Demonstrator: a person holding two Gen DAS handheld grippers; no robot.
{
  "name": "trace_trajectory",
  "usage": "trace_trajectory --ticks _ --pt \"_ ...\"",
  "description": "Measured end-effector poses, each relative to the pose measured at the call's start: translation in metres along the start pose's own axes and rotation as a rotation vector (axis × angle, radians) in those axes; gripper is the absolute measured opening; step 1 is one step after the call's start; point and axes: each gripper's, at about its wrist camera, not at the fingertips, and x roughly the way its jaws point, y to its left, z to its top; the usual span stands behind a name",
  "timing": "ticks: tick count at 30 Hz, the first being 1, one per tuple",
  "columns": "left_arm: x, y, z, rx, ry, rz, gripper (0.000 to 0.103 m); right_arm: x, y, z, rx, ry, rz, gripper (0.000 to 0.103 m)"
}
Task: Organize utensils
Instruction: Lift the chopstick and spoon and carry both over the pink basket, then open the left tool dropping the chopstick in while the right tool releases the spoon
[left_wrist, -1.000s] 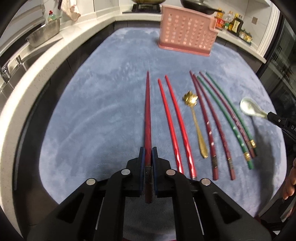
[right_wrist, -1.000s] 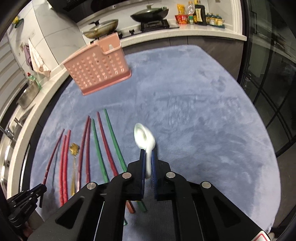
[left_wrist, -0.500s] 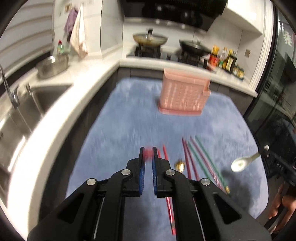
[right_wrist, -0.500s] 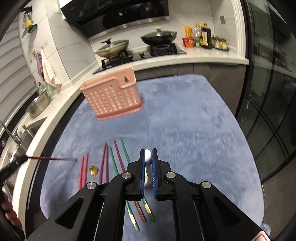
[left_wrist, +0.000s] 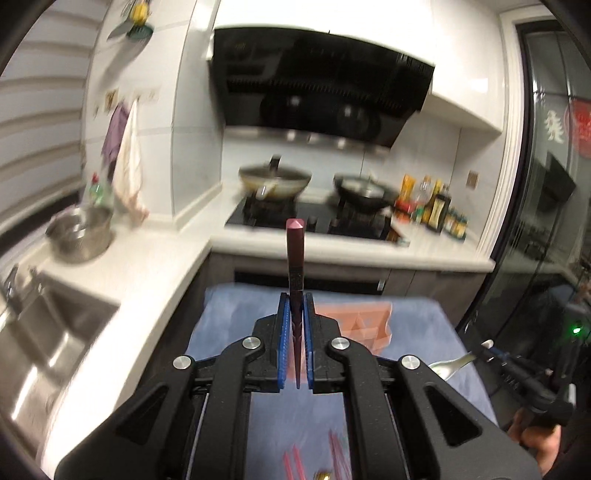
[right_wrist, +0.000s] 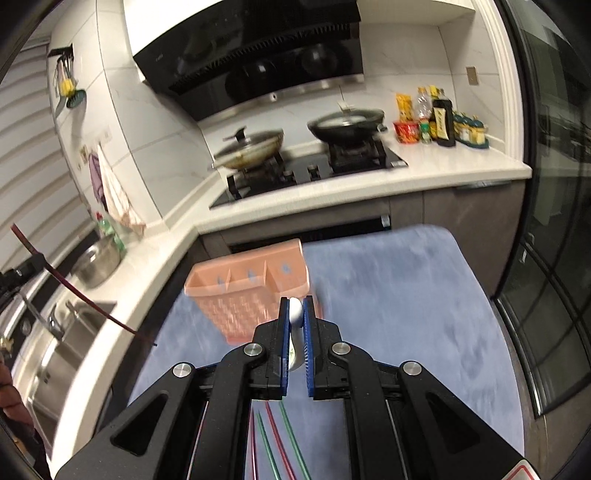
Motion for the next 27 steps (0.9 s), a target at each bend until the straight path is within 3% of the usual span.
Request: trace_trajectory --ticks 5,10,18,27 --pt "0.028 -0.015 0.035 0.010 -0.067 -0.007 0.007 0.038 0.004 0.046 0.011 -0.031 0.032 0.007" --pt "0.074 -0.021 0.044 0.002 -0.043 -0.006 0.007 0.080 0.006 0.062 0.015 -0.005 0.032 0.007" --pt "0.132 -0.014 0.016 -0.015 0.054 0.013 0.007 0.135 0.002 0.049 0.004 0.080 0.000 0.007" --pt "0.159 -0.002 -0.006 -0.038 0.120 0.031 0.007 0.169 0.004 0.035 -0.016 0.133 -0.015 0.007"
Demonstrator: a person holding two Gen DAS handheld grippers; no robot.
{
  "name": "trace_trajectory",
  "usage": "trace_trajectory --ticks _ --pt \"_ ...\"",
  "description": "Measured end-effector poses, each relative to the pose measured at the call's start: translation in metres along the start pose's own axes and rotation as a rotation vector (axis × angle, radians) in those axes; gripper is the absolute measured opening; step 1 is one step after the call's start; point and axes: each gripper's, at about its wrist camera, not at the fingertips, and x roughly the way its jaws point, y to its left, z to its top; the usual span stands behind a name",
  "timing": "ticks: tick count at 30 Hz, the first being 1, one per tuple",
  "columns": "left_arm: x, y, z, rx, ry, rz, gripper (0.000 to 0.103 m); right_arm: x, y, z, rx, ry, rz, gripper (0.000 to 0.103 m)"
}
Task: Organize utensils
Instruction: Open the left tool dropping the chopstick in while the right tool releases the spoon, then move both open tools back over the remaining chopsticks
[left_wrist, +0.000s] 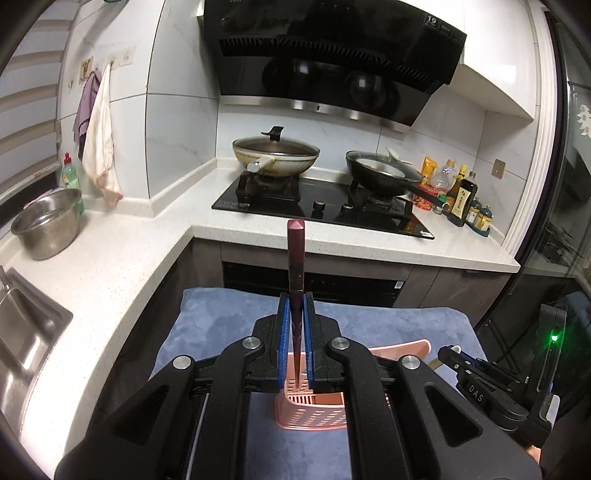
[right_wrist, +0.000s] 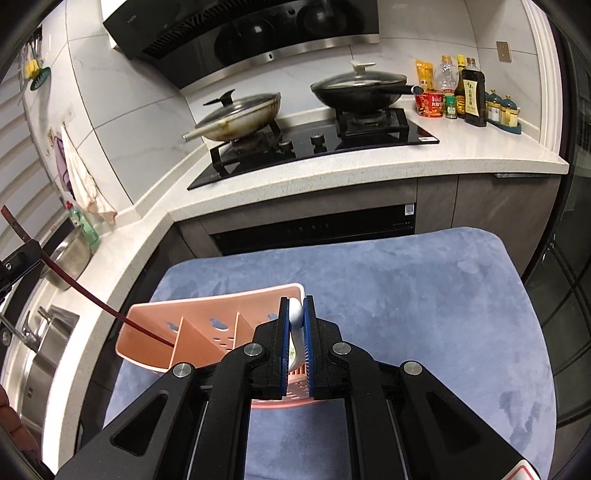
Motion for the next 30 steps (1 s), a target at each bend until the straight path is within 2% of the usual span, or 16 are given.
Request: trace_trajectory --ticks 5,7,8,12,16,18,21,26,30 --pt "0.004 0.005 -0.003 -0.018 0.010 0.017 0.008 0.003 0.002 -0.003 -0.013 -0.005 -0.007 0.011" --pt "0.003 0.006 -0.003 -0.018 0.014 0.024 0.015 0.000 0.002 -0.003 -0.019 -0.013 -0.015 0.014" --pt "0.002 0.007 -0.003 -0.021 0.011 0.033 0.026 -0.002 0.003 -0.003 -0.018 -0.017 -0.016 0.016" --pt "-0.011 0.008 -0.003 -0.022 -0.008 0.036 0.039 -0.019 0.002 -0.004 -0.016 -0.038 -0.012 0.019" --pt "-0.029 0.009 -0.007 -0.024 -0.017 0.041 0.041 -0.047 0.003 -0.009 -0.023 -0.064 -0.007 0.028" --pt "-0.042 0.011 -0.012 -0.030 -0.021 0.047 0.046 -0.062 0.003 -0.016 -0.026 -0.072 -0.008 0.031" --pt "-0.063 0.016 -0.023 -0.029 -0.031 0.060 0.048 -0.091 0.001 -0.029 -0.043 -0.095 -0.031 0.038" --pt "-0.095 0.027 -0.054 -0.056 -0.006 0.048 0.056 -0.135 -0.001 -0.069 -0.068 -0.094 -0.060 0.040" --pt "-0.117 0.028 -0.090 -0.041 0.027 0.056 0.056 -0.160 -0.003 -0.109 -0.080 -0.071 -0.087 0.043"
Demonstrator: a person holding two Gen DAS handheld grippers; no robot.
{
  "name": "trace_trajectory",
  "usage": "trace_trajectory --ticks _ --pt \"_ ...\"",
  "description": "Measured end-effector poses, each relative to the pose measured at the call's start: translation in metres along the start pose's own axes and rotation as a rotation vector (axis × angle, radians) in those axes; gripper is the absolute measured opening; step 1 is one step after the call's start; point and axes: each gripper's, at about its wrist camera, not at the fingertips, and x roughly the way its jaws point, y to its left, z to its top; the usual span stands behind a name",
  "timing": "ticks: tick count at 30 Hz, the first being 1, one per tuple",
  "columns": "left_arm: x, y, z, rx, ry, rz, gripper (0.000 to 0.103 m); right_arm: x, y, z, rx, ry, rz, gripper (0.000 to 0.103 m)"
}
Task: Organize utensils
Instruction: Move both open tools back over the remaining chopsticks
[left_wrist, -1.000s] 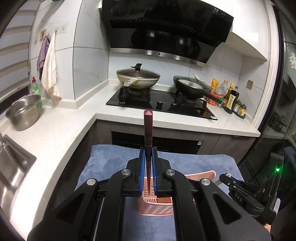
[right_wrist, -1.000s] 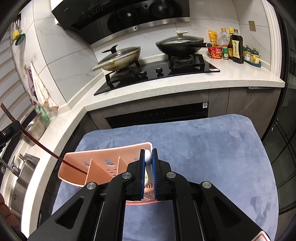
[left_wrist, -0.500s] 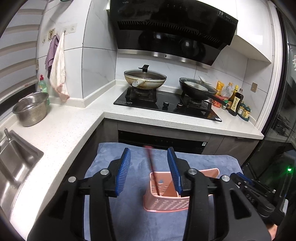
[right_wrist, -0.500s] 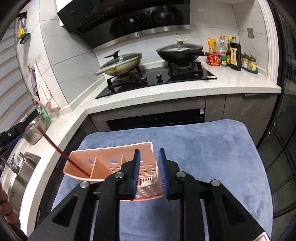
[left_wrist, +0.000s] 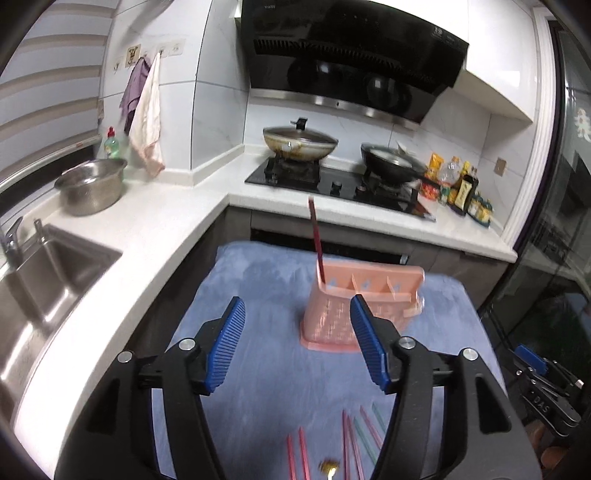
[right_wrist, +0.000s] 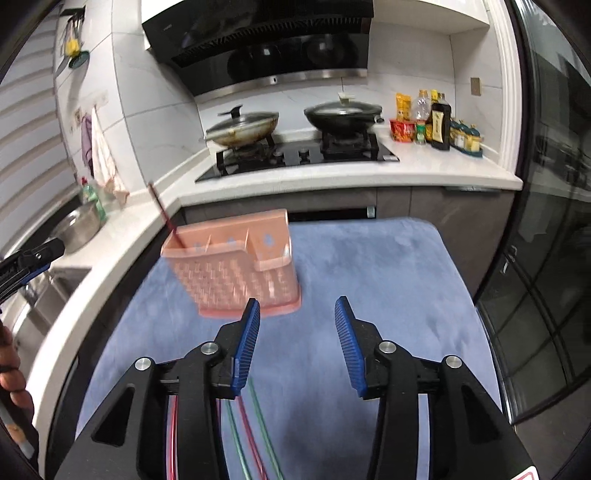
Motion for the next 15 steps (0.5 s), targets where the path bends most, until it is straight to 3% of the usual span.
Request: trace_trajectory --ticks 15 --pt "-0.041 0.006 -0.132 0.040 0.177 0.011 0.056 -0.037 -0.005 -0.137 -0.004 0.178 -0.053 0.043"
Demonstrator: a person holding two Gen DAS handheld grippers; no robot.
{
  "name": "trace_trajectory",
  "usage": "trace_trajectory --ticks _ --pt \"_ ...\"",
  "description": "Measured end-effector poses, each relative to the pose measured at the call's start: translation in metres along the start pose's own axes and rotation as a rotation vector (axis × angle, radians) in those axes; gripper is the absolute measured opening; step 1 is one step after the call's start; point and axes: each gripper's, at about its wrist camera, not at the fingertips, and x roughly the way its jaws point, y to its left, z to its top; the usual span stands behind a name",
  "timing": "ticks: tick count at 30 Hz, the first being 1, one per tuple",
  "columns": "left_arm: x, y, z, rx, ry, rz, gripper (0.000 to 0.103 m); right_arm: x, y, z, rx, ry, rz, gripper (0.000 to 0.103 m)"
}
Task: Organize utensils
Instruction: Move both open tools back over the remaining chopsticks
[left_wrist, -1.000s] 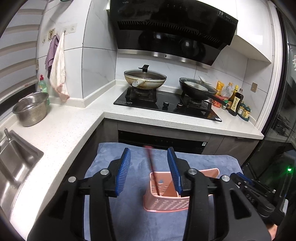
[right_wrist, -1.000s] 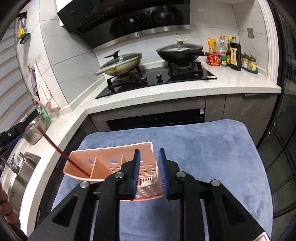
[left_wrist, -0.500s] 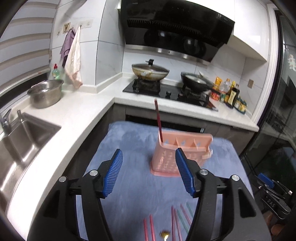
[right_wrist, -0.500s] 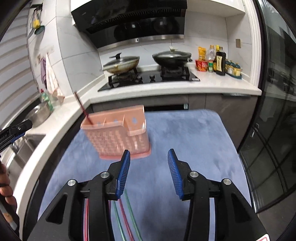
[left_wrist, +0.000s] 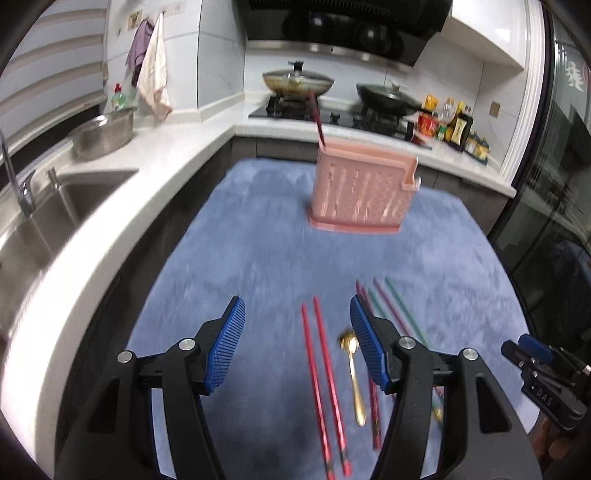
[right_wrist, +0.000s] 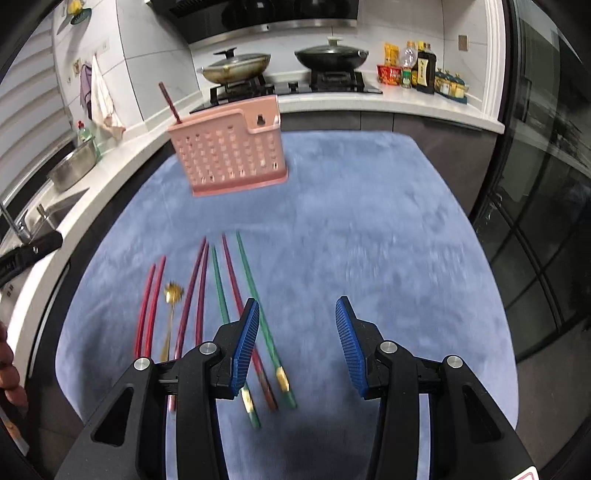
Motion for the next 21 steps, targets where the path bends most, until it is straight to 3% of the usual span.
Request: trace_trajectory --ticks 11,21 --pt "-0.002 0.002 -0.077 0.016 0.131 -0.004 0.059 -0.003 0.002 -0.048 0.022 0.064 0.008 0.043" --pt "0.002 -0.002 -0.105 0.037 0.218 -0.025 0.064 0.001 0.006 -0.069 0.020 0.103 0.005 0.043"
